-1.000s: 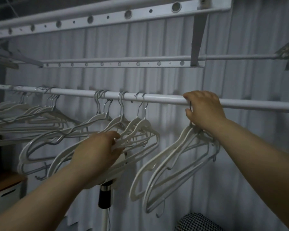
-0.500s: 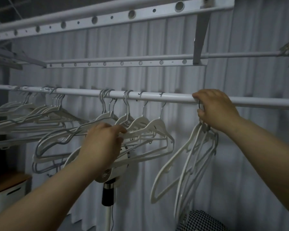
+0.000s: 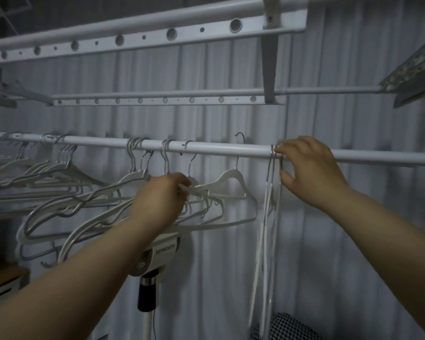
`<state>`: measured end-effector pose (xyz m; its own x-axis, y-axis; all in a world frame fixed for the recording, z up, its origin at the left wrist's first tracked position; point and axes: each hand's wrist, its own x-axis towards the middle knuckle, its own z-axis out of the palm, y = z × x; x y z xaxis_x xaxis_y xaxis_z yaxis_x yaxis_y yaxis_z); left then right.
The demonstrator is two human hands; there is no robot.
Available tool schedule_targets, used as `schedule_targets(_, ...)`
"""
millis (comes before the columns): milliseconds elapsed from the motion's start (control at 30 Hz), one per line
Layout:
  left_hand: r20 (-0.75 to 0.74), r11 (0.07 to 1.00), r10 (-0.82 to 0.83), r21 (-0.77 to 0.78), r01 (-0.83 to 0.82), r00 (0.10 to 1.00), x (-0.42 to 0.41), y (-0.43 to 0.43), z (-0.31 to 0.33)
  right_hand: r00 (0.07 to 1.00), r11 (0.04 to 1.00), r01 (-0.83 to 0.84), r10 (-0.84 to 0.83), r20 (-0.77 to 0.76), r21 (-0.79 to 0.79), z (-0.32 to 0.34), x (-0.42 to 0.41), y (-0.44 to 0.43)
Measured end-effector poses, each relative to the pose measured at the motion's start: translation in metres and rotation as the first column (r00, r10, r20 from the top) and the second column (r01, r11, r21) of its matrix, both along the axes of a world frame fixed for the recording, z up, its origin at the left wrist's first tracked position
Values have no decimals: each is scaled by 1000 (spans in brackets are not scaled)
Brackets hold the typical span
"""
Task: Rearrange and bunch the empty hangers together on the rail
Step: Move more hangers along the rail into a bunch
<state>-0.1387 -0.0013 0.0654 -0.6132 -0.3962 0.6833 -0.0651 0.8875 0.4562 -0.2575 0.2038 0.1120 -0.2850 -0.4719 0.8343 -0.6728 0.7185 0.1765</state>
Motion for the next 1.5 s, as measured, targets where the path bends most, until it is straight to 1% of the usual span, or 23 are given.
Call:
schedule_targets(67, 26, 1000, 3, 8, -3, 1000, -2, 5, -3, 998, 1000, -19, 19, -58, -2, -5, 2, 5)
schedule_targets(167, 66, 1000, 27, 12, -28, 997, -2, 7, -9, 994, 999, -33, 35, -99, 19, -10, 7, 8)
schedule_targets(300, 146, 999, 41, 14, -43, 988, 12, 6, -26, 990, 995, -83, 88, -114, 50, -22, 19, 8)
schedule_targets(367, 190, 999, 42, 24, -48, 981, 24, 3, -34, 996, 996, -79, 82, -44, 49, -26, 31, 5)
schedule_targets(433, 227, 998, 39, 32, -47, 973, 41, -1, -40, 997, 995, -47, 41, 58, 90, -27, 41, 3)
schedule_targets(533, 255, 999, 2, 51, -16, 967, 75, -10, -50, 989, 995, -64, 53, 137, 79, -26, 56, -6)
schedule_targets(600, 225, 997, -42, 71, 27, 973, 104, -18, -58, 979, 992, -101, 85, 184, 78, -29, 68, -17)
schedule_targets(733, 129, 975, -128, 199, 101, 983, 167, -40, -66, 947, 966, -187, 129, 294, 179, -42, 98, -50)
schedule_targets(800, 70, 959, -144, 254, 122, 987, 196, -57, -70, 921, 963, -210, 136, 365, 171, -50, 116, -70)
schedule_targets(833, 49, 948, -162, 286, 142, 986, 208, -64, -71, 900, 964, -229, 156, 408, 138, -54, 126, -79)
schedule_targets(867, 28, 934, -182, 317, 164, 983, 220, -71, -72, 861, 962, -265, 203, 466, 70, -58, 137, -88)
schedule_targets(900, 14, 920, -199, 347, 182, 980, 232, -77, -72, 797, 950, -312, 270, 540, -15, -61, 149, -96)
schedule_targets(933, 2, 906, -215, 375, 199, 977, 242, -82, -74, 706, 930, -354, 334, 625, -98, -64, 161, -103)
schedule_targets(1000, -10, 881, -244, 417, 226, 970, 259, -93, -76, 459, 875, -436, 418, 784, -212, -68, 187, -116)
schedule_targets(1033, -16, 868, -258, 435, 239, 966, 266, -98, -78, 354, 849, -470, 433, 829, -242, -69, 198, -119)
schedule_targets(1067, -19, 859, -267, 448, 247, 963, 272, -103, -80, 270, 827, -499, 432, 860, -258, -69, 208, -120)
schedule_targets(1100, -25, 849, -279, 461, 259, 960, 277, -108, -82, 200, 808, -524, 423, 884, -269, -69, 217, -120)
schedule_targets(1167, -24, 833, -306, 477, 280, 952, 286, -117, -86, 95, 796, -549, 364, 927, -256, -67, 233, -115)
schedule_targets(1233, 1, 827, -340, 477, 298, 940, 292, -123, -89, 11, 799, -561, 269, 963, -217, -67, 248, -110)
schedule_targets(1300, 29, 821, -377, 474, 319, 926, 295, -126, -93, -42, 803, -565, 201, 979, -189, -72, 264, -107)
schedule_targets(1400, 57, 833, -374, 460, 308, 926, 295, -127, -100, -54, 816, -540, 211, 976, -206, -80, 282, -104)
schedule_targets(1500, 123, 883, -320, 398, 249, 939, 288, -125, -108, -5, 840, -490, 264, 965, -233, -83, 295, -103)
